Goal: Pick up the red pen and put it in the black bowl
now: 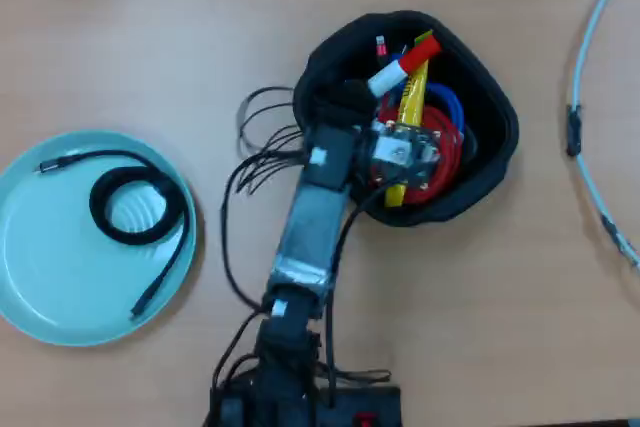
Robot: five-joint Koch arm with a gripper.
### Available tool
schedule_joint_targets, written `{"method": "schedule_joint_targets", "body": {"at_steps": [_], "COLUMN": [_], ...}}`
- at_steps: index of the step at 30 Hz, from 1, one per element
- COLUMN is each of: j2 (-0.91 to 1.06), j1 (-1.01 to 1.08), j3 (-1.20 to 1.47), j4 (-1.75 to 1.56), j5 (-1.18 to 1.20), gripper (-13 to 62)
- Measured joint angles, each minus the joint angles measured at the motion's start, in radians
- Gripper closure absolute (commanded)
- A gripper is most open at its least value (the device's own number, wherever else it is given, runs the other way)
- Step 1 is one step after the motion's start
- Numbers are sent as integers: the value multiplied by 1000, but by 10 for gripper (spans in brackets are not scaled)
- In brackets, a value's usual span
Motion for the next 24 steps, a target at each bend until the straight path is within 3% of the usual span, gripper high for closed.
{"method": "schedule_joint_targets", "body": {"at_steps": [11, 18, 24], "j2": [250, 488, 538], "j1": [-204, -224, -215], "j3": [341, 831, 1253], "j4": [-48, -267, -546], "j5": [3, 23, 21], "gripper": [94, 98, 98]}}
